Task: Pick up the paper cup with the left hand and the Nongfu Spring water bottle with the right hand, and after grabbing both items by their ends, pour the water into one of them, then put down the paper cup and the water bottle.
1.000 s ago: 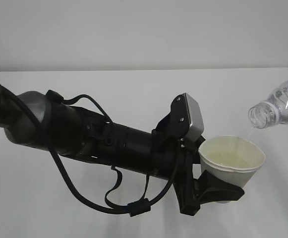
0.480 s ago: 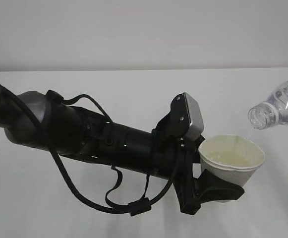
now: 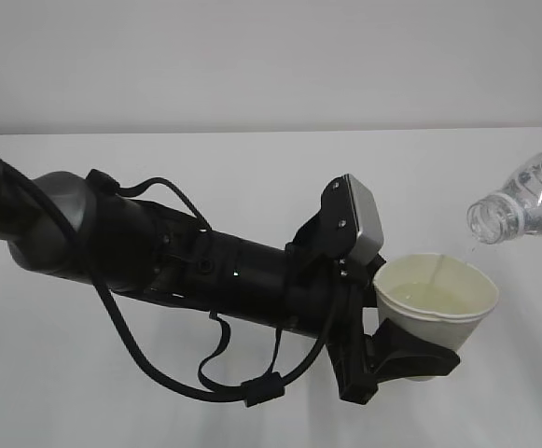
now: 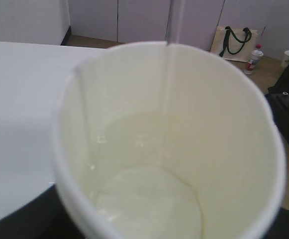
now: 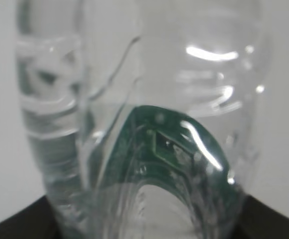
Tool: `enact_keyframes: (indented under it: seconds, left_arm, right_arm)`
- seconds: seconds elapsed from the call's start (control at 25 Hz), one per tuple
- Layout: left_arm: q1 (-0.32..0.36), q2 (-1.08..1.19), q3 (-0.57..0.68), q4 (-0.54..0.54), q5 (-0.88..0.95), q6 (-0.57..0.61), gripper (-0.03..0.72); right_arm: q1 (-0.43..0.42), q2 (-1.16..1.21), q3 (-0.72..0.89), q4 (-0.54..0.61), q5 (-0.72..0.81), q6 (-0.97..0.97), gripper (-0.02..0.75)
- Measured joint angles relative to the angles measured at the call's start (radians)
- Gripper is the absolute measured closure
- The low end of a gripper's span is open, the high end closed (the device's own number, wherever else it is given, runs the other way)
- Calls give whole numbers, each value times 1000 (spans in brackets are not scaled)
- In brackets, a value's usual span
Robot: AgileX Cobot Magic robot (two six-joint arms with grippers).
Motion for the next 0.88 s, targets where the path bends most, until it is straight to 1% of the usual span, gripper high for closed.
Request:
enact_keyframes:
  seconds: [0.32, 0.44, 0.6, 0.88]
  left_arm:
    - [0, 0, 0, 0, 0, 0, 217]
    - [0, 0, 0, -17, 0, 0, 217]
    - [0, 0, 0, -61, 0, 0, 217]
    - [0, 0, 0, -77, 0, 0, 217]
  right_arm:
    - [0, 0, 0, 11, 0, 0, 319]
    - [0, 0, 0, 28, 0, 3, 319]
    - [0, 0, 0, 36, 0, 41, 319]
    - [0, 0, 0, 38, 0, 142, 319]
